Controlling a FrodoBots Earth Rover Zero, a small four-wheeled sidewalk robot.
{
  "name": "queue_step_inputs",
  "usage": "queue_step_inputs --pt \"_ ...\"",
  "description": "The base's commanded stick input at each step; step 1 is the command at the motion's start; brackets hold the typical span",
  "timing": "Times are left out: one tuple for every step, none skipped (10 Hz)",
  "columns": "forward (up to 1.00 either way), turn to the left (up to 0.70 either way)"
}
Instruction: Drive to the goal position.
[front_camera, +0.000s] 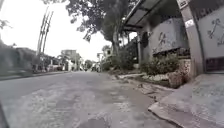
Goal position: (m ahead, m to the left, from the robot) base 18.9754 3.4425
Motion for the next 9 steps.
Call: queue_step_inputs --pt "1.00 0.00" --pt "1.00 0.00" --pt "1.00 0.00" --pt "1.00 0.00" --pt "1.00 0.00" --pt "1.00 0.00" --pt "1.00 0.00" --pt "1.00 0.38" --pt "1.00 0.33"
